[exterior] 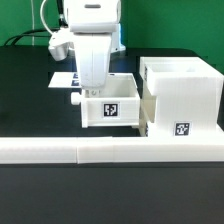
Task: Assemble drawer
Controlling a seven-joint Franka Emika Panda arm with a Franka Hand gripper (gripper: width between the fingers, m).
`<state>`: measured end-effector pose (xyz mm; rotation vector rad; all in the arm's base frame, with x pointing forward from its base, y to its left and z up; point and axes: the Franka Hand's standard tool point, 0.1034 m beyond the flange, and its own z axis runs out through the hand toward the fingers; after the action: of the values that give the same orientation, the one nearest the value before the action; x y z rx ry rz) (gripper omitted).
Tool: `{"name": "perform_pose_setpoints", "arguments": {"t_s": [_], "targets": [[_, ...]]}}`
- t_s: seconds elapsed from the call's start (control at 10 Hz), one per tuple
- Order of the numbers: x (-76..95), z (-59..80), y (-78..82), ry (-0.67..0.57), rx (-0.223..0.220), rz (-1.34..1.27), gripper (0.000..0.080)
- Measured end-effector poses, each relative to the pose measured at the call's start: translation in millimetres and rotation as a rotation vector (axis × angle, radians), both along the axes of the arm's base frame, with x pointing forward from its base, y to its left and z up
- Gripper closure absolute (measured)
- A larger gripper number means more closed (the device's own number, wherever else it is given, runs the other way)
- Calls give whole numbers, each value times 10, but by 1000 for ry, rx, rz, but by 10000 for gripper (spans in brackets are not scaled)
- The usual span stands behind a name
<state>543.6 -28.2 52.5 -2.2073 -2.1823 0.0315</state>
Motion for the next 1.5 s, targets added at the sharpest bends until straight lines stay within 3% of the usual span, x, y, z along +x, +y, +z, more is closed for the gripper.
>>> {"name": "perform_pose_setpoints", "arguments": {"t_s": [0.8,1.2,1.5], "targets": [[41,9,26,-20,-4,12,757],[94,73,180,-28,-5,9,757],[77,43,174,-23,-3,8,757]]}}
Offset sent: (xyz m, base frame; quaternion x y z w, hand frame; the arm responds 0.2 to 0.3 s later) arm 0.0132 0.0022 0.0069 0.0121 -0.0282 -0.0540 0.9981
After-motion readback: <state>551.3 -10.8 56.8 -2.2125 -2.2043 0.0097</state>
